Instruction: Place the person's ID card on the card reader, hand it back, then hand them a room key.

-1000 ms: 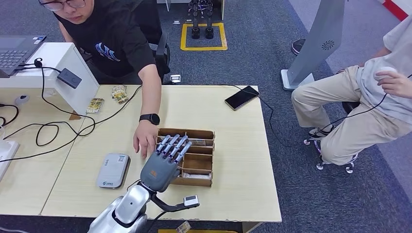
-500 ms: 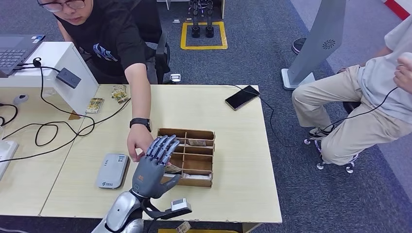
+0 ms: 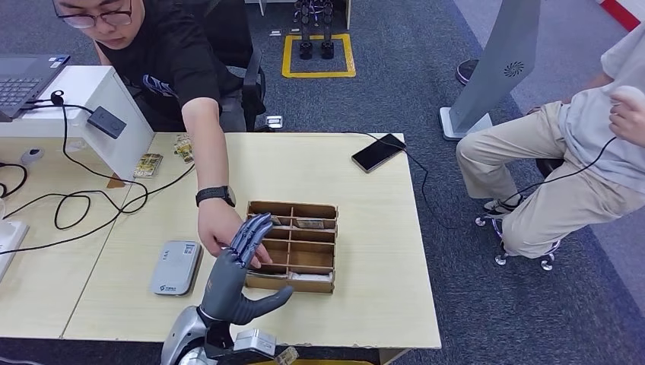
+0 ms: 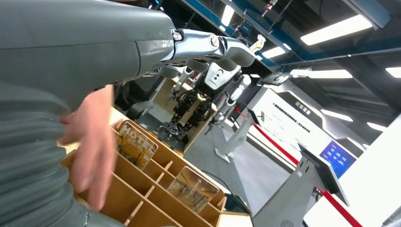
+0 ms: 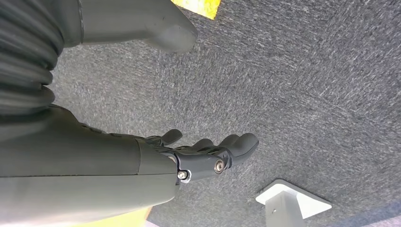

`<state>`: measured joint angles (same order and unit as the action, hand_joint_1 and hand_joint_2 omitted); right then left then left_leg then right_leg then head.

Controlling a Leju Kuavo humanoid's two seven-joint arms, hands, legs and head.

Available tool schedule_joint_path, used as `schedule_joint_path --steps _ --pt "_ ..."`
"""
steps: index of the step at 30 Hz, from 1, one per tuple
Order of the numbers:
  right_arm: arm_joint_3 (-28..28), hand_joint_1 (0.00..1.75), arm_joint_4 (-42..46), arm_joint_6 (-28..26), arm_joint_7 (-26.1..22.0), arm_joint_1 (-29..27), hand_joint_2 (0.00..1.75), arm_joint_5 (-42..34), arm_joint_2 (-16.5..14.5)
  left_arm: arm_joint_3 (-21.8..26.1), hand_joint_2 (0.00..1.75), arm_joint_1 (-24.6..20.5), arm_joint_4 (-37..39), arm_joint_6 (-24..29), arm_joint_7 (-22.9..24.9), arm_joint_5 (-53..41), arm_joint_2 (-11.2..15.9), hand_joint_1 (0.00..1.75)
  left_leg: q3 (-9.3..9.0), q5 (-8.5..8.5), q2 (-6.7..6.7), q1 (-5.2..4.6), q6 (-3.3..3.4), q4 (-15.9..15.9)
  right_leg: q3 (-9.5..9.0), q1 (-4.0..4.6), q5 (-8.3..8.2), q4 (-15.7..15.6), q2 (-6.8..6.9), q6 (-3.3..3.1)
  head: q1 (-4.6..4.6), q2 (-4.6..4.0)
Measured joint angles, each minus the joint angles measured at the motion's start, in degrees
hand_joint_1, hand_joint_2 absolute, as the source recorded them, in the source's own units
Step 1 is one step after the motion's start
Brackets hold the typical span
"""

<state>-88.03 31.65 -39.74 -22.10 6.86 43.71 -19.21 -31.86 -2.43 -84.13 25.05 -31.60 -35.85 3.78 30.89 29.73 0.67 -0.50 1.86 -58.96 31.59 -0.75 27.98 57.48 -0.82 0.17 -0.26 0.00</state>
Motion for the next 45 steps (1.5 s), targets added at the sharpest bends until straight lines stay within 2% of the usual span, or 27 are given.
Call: schedule_joint_path --steps 8,21,45 --pt "0.01 0.00 0.00 0.00 -0.01 0.00 1.75 0.15 0.00 1.41 1.75 0.60 -1.29 -0.42 -0.04 -3.56 -0.22 0.00 0.00 0.00 0.00 0.01 0.00 0.00 0.00 0.01 0.00 0.00 0.00 -0.01 0.00 0.00" --pt "0.00 0.00 0.00 0.00 0.02 0.00 1.75 1.12 0.00 1.50 1.75 -0.07 1.76 2.98 4.63 -14.97 0.28 0.00 -0.01 0.00 -0.01 0.00 0.00 0.00 0.01 0.00 0.00 0.00 0.00 0.00 0.00 0.00" --pt "0.01 0.00 -0.02 0.00 0.32 0.01 1.75 1.84 0.00 1.50 1.75 -0.58 5.08 3.80 5.64 -15.57 0.43 0.00 -0.01 0.00 -0.01 0.01 0.00 0.00 0.01 0.01 0.00 0.00 0.00 0.00 0.00 0.00"
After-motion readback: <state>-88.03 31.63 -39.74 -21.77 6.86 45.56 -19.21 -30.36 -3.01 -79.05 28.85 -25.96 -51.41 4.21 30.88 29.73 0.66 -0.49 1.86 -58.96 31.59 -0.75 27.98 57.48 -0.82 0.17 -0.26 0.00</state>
